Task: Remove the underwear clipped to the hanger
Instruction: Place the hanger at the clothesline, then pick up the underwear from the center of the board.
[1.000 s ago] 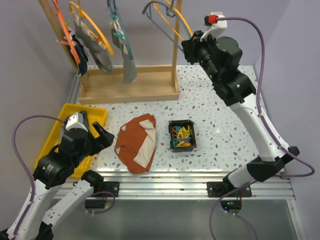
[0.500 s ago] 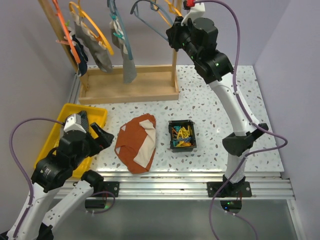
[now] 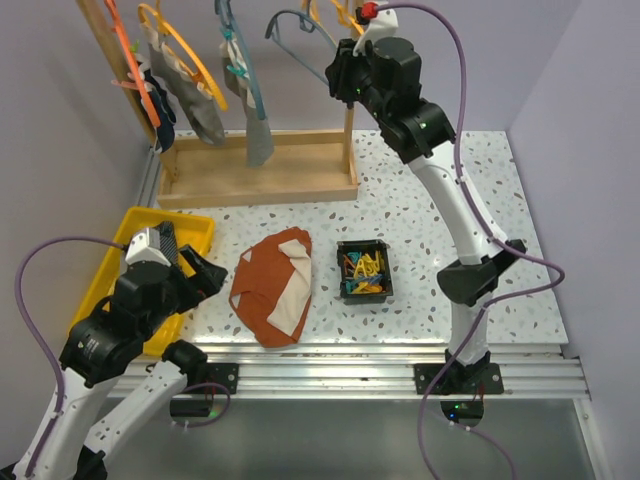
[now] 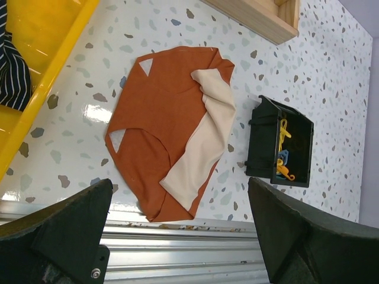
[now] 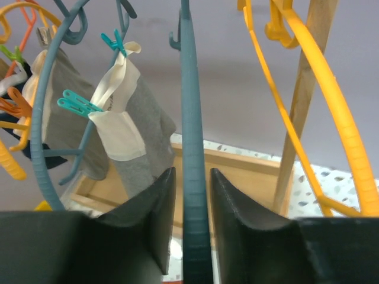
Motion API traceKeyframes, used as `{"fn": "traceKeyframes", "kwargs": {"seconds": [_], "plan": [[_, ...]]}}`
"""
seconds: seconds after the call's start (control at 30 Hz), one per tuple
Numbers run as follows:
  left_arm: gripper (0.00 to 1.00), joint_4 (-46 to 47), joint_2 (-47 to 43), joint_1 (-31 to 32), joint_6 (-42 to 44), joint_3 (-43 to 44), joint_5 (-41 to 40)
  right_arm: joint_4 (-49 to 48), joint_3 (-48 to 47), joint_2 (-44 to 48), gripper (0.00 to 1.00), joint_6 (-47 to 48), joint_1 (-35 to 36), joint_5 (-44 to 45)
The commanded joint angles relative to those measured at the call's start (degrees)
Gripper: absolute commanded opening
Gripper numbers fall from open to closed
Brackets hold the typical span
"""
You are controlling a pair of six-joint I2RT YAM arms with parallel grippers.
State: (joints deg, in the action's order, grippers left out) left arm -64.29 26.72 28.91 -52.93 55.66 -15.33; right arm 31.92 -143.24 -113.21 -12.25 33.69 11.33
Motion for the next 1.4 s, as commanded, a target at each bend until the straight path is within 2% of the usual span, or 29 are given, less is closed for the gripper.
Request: {"fn": "traceKeyframes", "kwargs": {"seconds": [0.0, 0.07, 0.17, 0.33, 0.43, 0.6, 0.83, 1.0, 1.23, 1.37], "plan": [[1.0, 2.15, 0.7, -0.16, 0.89, 2.0, 0.74, -0.55, 1.11, 4.3, 0.36, -1.02, -0.03, -0.69], [1.0, 3.64, 0.96, -0.17, 2.47, 1.56, 2.23, -0.46, 5.48, 8.86, 0.63, -1.72, -0.12, -1.66], [1.0, 6.54, 2.45, -0.08, 5.28, 0.77, 5.12, 0.77, 13.47, 16.22, 0.82, -2.95, -0.03, -1.67], [1.0, 11.19, 6.76, -0.16, 9.94, -1.07, 8.74, 6.99, 25.87, 26.09, 0.98, -4.18, -0.03, 1.49], [1.0, 14.53, 10.18, -0.17, 12.58, -3.96, 10.14, 10.43, 31.51, 32.77, 0.98, -5.94, -0.03, 3.25], [1.0, 22.17, 20.11, -0.08, 15.83, -9.59, 14.1, 14.12, 46.89, 45.06, 0.98, -8.49, -0.03, 3.7], [1.0, 32.99, 36.61, 0.01, 17.68, -12.68, 9.28, 18.96, 63.32, 55.36, 0.98, -13.23, -0.03, -0.87], [0.99, 37.74, 46.92, 1.67, 18.39, -10.58, 5.5, 20.02, 68.53, 59.68, 0.98, -15.61, -0.03, -2.02], [0.96, 39.77, 61.07, 9.13, 18.04, -8.55, -2.76, 20.64, 71.08, 61.62, 0.98, -15.96, -0.03, -1.67], [0.88, 41.08, 64.24, 12.05, 16.19, -9.25, -5.23, 20.99, 71.26, 62.06, 0.98, -15.79, -0.03, -1.31]]}}
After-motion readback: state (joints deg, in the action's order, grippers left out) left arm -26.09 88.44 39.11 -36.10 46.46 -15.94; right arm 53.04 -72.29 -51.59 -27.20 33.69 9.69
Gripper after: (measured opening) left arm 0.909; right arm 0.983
